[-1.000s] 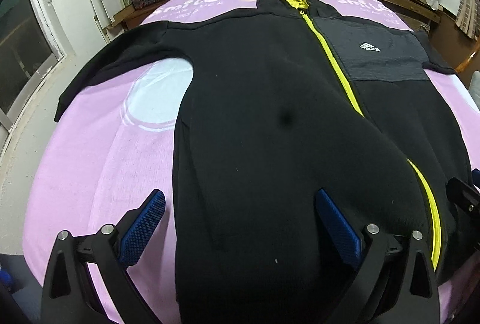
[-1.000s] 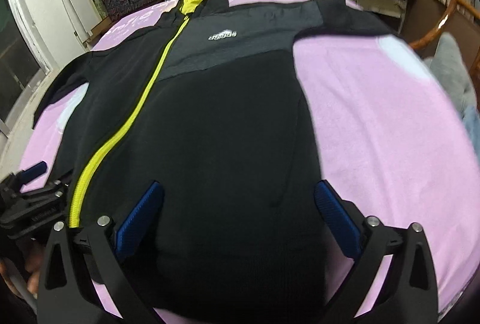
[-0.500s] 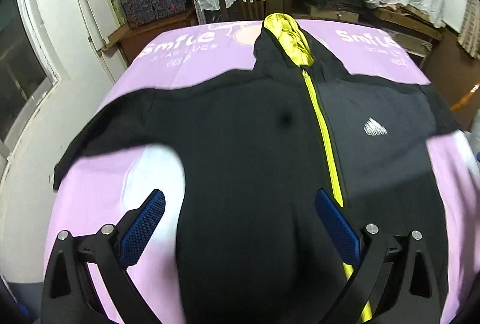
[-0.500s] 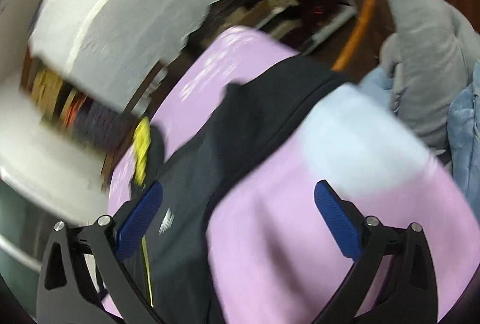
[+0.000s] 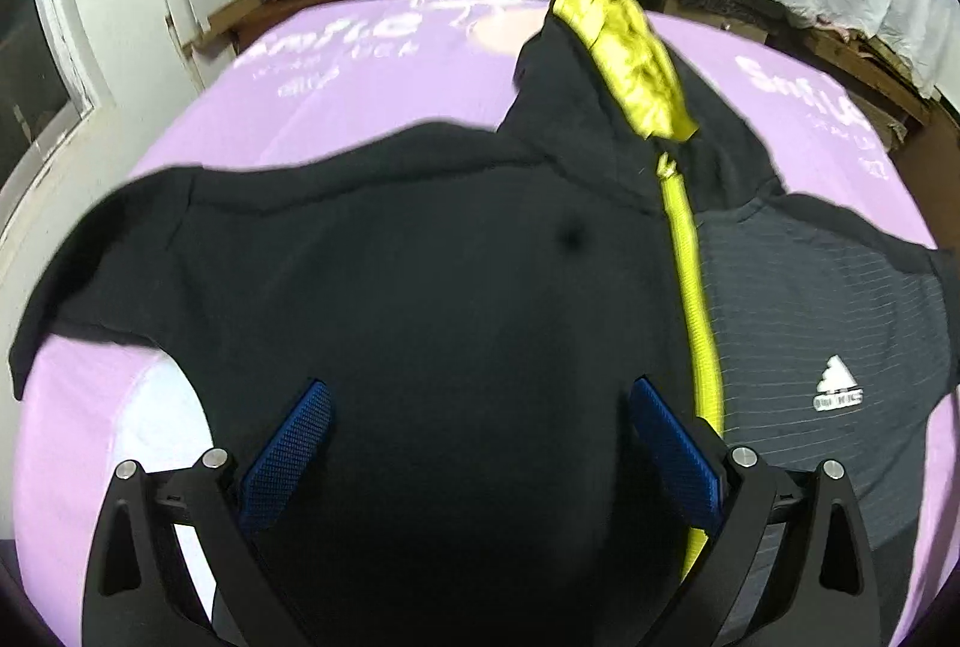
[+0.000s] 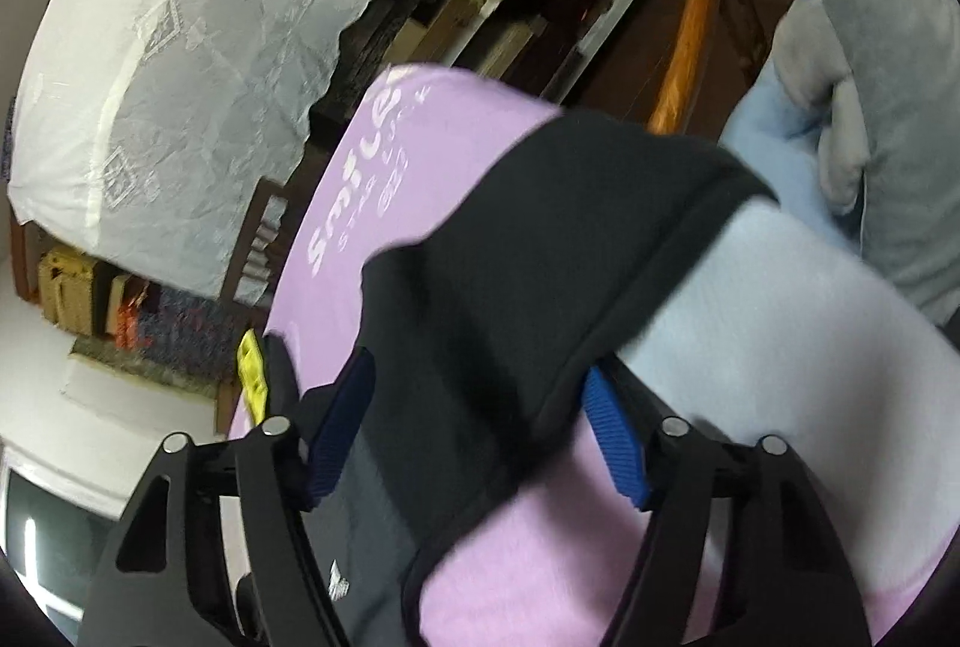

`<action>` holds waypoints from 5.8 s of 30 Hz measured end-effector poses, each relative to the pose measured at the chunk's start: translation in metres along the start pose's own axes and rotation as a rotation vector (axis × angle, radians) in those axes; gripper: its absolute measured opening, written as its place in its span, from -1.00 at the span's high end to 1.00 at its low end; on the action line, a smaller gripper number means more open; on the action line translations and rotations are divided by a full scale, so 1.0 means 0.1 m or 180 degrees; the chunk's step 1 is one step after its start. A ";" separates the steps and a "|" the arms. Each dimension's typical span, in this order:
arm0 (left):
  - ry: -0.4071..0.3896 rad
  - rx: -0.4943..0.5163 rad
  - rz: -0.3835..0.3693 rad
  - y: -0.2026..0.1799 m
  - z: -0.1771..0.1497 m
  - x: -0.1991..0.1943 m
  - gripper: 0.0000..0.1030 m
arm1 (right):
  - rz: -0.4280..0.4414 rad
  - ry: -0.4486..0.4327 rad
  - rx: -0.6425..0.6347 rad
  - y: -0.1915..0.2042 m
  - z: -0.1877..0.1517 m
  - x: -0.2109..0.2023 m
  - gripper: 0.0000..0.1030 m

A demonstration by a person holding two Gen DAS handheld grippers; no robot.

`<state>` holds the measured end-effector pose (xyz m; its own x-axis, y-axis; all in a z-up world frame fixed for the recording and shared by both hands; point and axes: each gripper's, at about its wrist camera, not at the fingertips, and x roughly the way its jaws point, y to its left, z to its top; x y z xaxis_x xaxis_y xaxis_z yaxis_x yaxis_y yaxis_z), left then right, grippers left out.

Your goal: Fold large clothes

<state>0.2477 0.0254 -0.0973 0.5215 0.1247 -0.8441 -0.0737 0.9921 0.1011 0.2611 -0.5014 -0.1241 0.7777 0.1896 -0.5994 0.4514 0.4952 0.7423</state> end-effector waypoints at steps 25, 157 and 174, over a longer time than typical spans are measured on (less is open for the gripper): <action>-0.0096 -0.0334 0.0225 0.53 0.22 0.03 -0.93 | -0.0130 -0.0897 -0.1477 1.08 -0.33 -0.58 0.89; -0.0173 -0.0144 -0.0377 0.53 0.18 -0.02 -0.66 | -0.0164 0.0775 -0.2184 1.70 -1.27 0.67 0.90; -0.0090 -0.0097 -0.0264 0.49 0.18 0.04 -0.74 | -0.0182 0.0992 -0.2163 1.49 -1.76 0.47 0.87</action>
<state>0.2616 0.0750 -0.0863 0.5505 0.0429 -0.8337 -0.0549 0.9984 0.0151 0.2872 -0.2694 -0.0945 0.5554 0.3293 -0.7636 0.0392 0.9069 0.4196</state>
